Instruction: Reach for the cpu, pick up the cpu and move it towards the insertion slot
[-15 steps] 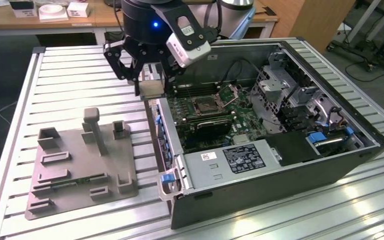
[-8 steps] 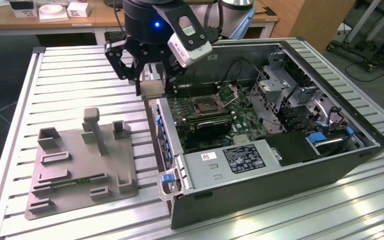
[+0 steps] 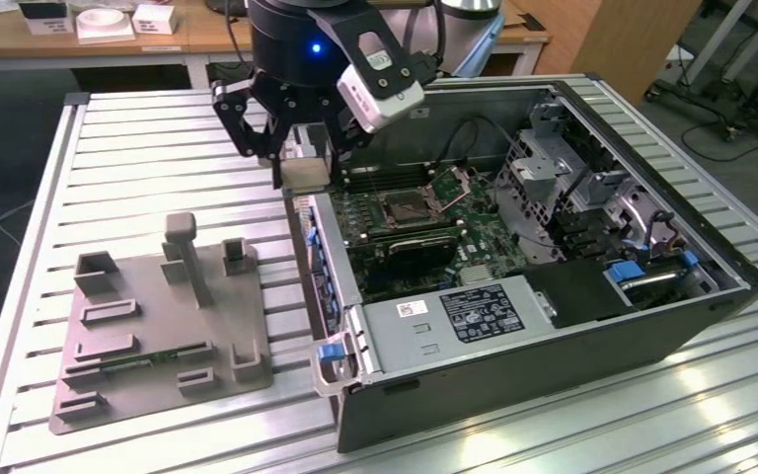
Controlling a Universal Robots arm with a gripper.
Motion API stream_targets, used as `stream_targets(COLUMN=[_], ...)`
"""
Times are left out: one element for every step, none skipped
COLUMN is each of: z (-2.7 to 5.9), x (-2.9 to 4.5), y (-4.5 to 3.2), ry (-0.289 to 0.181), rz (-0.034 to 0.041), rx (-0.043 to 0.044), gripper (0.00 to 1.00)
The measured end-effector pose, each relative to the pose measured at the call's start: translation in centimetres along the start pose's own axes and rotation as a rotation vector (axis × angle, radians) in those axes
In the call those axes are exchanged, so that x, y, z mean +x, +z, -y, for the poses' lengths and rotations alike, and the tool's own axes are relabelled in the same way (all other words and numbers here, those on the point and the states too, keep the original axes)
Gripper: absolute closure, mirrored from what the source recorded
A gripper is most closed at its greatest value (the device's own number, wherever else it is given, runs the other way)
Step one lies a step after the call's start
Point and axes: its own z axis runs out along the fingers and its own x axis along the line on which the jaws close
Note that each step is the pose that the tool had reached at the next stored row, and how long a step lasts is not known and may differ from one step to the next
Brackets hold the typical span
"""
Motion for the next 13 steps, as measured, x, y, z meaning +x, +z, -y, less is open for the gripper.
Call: stream_targets(z=[0.00,0.00,0.00,0.00,0.00,0.00,0.00,0.00,0.00,0.00,0.00,0.00,-0.01], x=[-0.05,-0.10,-0.13,-0.16,-0.20,-0.25,-0.32,-0.37,-0.45,-0.51,-0.57,-0.63,-0.72], y=[0.00,0.01,0.01,0.01,0.00,0.00,0.00,0.00,0.00,0.01,0.00,0.00,0.00], ry=[0.000,0.000,0.000,0.000,0.000,0.000,0.000,0.000,0.000,0.000,0.000,0.000,0.000], rz=[0.0000,0.0001,0.0001,0.0001,0.0000,0.0000,0.0000,0.0000,0.0000,0.0001,0.0000,0.0001,0.0001], rx=[0.0000,-0.0002,-0.0001,-0.0001,-0.0001,0.0000,0.0000,0.0000,0.0000,-0.0001,0.0000,-0.0001,-0.0001], gripper=[0.46,0.46,0.46,0.46,0.46,0.46,0.46,0.46,0.46,0.46,0.46,0.46,0.46])
